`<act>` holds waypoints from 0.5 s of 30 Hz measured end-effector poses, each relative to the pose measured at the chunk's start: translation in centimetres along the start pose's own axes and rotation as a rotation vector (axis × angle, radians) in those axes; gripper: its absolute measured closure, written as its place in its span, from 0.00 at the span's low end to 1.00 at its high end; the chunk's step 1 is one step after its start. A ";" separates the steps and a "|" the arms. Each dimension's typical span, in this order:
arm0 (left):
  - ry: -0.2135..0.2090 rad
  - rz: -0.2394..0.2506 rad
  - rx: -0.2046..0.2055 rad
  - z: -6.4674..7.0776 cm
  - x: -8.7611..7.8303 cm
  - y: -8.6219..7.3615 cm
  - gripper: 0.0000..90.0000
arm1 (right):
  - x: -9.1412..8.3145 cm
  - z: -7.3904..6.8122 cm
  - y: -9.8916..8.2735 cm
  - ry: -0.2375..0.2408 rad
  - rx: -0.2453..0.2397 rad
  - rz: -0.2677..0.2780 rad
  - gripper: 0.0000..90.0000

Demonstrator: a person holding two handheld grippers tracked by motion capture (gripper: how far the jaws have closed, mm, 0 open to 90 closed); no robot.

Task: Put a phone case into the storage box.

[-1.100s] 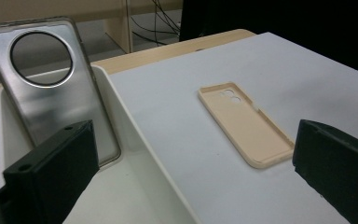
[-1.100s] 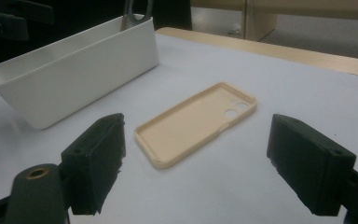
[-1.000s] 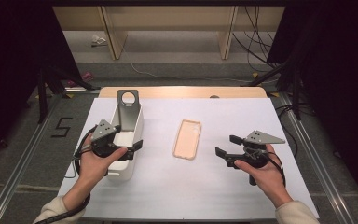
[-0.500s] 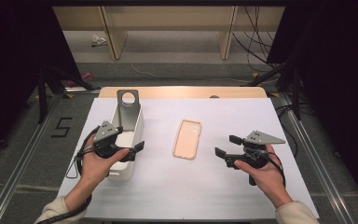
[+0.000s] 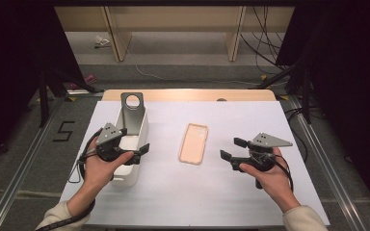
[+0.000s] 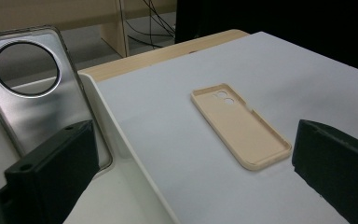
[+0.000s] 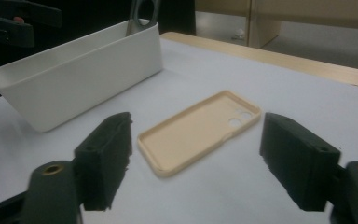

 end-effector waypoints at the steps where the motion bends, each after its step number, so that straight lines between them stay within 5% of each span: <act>1: -0.001 -0.001 0.002 0.1 0.0 0.0 0.00 | 0.2 0.0 0.2 0.007 -0.003 0.002 0.37; 3: -0.002 -0.002 0.008 0.3 0.1 0.0 0.00 | 0.8 0.0 0.5 0.006 -0.021 -0.009 0.46; 6: 0.006 -0.002 0.010 0.5 0.1 0.1 0.01 | 1.9 -0.2 0.5 0.037 -0.034 -0.052 0.72; 10: 0.012 0.000 0.014 0.7 -0.1 0.2 0.01 | 3.6 -0.7 0.1 0.061 -0.055 -0.159 0.97; 15: 0.007 0.000 0.019 0.8 -0.2 0.2 0.02 | 6.8 -0.6 -0.3 0.057 -0.072 -0.266 1.00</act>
Point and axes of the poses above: each handheld gripper's, and its own axes: x roughly forward along the jaws, y roughly out of its top, z roughly to its right, the point moved 7 cm from there along x, roughly forward along the jaws, and after that the axes turned 14 degrees about y, right-handed, at the moved point
